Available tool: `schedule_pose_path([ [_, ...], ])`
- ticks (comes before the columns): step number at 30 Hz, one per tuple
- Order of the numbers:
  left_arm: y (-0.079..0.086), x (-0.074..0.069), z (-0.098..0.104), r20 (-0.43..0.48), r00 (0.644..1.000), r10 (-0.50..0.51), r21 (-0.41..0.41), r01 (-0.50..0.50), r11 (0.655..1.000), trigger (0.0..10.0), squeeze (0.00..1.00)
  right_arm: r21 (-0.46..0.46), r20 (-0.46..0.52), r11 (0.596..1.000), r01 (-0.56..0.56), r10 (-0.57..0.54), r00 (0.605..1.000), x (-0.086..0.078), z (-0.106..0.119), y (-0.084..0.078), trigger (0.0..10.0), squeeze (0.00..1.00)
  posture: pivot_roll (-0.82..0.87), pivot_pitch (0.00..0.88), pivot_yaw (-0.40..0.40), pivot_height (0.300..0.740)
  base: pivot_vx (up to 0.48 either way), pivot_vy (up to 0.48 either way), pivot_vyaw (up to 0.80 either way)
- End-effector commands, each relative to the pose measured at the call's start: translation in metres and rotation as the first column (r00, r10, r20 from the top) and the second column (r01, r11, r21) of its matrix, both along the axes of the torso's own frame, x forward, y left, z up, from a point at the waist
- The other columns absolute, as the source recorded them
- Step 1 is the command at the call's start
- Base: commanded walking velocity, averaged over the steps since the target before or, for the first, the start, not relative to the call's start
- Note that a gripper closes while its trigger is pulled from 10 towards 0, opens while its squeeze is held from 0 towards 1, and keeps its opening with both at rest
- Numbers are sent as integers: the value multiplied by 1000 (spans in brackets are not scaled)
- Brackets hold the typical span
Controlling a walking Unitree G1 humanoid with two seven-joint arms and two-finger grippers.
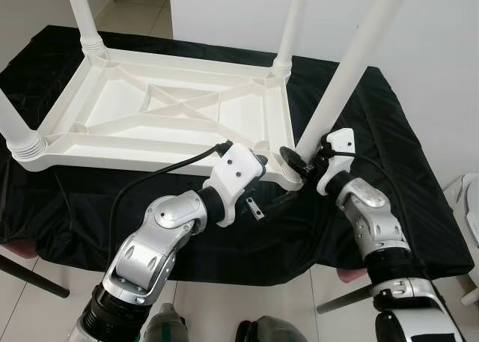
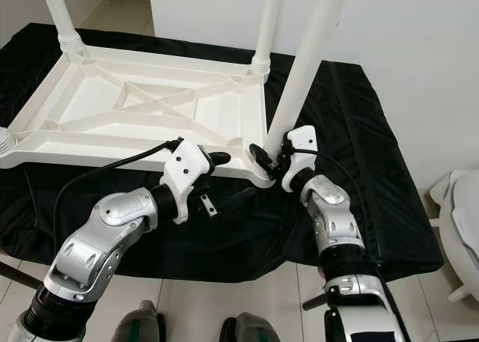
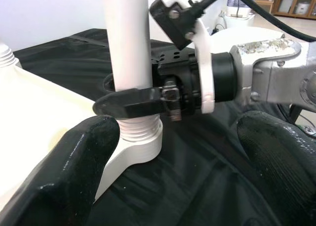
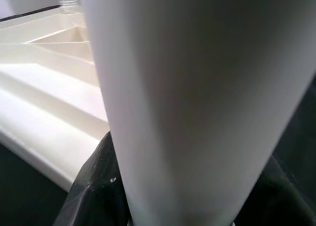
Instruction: Building children table
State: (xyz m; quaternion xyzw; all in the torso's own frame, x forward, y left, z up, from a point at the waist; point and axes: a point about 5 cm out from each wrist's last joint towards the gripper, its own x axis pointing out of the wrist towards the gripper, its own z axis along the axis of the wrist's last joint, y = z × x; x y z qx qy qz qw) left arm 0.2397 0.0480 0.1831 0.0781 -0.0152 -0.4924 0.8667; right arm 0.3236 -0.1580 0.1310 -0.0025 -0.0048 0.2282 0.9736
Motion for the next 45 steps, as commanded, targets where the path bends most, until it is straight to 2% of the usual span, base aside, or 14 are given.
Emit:
schedule_pose_path([
  [1,-2,-3,0,-5,1000,2,-3,-2,1000,10000,0,13,-15,999,49,-49,999,0,1,0,10000,0,19,0,-75,740,0,0,0],
  [3,-2,-3,-1,-7,1000,-1,-4,1,1000,10000,0,32,-40,981,189,-188,981,-2,0,-1,10000,0,15,0,-75,740,0,0,0],
  [4,-2,-3,-1,-7,1000,-1,-4,1,1000,10000,0,32,-40,981,189,-188,981,-2,0,-1,10000,0,15,0,-75,740,0,0,0],
  [7,-3,-4,-1,-11,1000,-5,-6,5,1000,10000,0,40,-59,919,391,-389,920,-8,-1,-4,10000,0,11,0,-76,740,0,0,0],
  [10,-4,-4,-1,-11,1000,-5,-7,5,1000,10000,0,45,-53,889,457,-454,889,-11,-1,-5,10000,0,11,0,-76,740,0,0,0],
  [12,-4,-4,-1,-13,1000,-6,-8,6,1000,10000,0,64,-53,840,539,-537,842,-22,1,1,10000,0,12,0,-79,740,0,0,0],
  [13,-4,-4,-2,-14,1000,-6,-9,6,1000,10000,0,72,-65,829,555,-551,832,-27,2,5,10000,0,12,0,-79,740,0,0,0],
  [16,-4,-4,-2,-15,1000,-6,-9,6,1000,10000,0,68,-54,847,527,-524,850,-31,6,13,10000,0,13,2,-82,740,0,0,0],
  [27,-3,-3,-1,-11,1000,0,-11,0,1000,10000,0,38,-60,848,529,-527,848,-30,10,13,10000,0,12,15,-85,740,0,0,0],
  [28,-3,-3,-1,-10,1000,3,-10,-3,1000,10000,0,51,-59,861,506,-503,862,-29,11,14,10000,1000,12,15,-85,740,0,0,0],
  [35,-2,0,-1,-7,1000,9,-7,-9,1000,10000,0,108,-24,947,302,-301,953,-19,19,16,10000,1000,10,12,-83,740,0,0,0],
  [40,-2,0,-1,-7,1000,9,-4,-9,1000,10000,0,96,-19,972,214,-214,977,-17,19,17,10000,957,10,12,-83,740,0,0,0],
  [41,-1,1,-2,-8,1000,12,0,-12,1000,10000,0,78,-36,984,161,-159,987,-16,16,16,10000,0,13,9,-80,740,0,0,0],
  [45,0,3,-4,-19,1000,24,4,-24,1000,10000,0,39,-56,999,19,-16,998,-12,10,13,10000,0,16,6,-78,740,0,0,0],
])
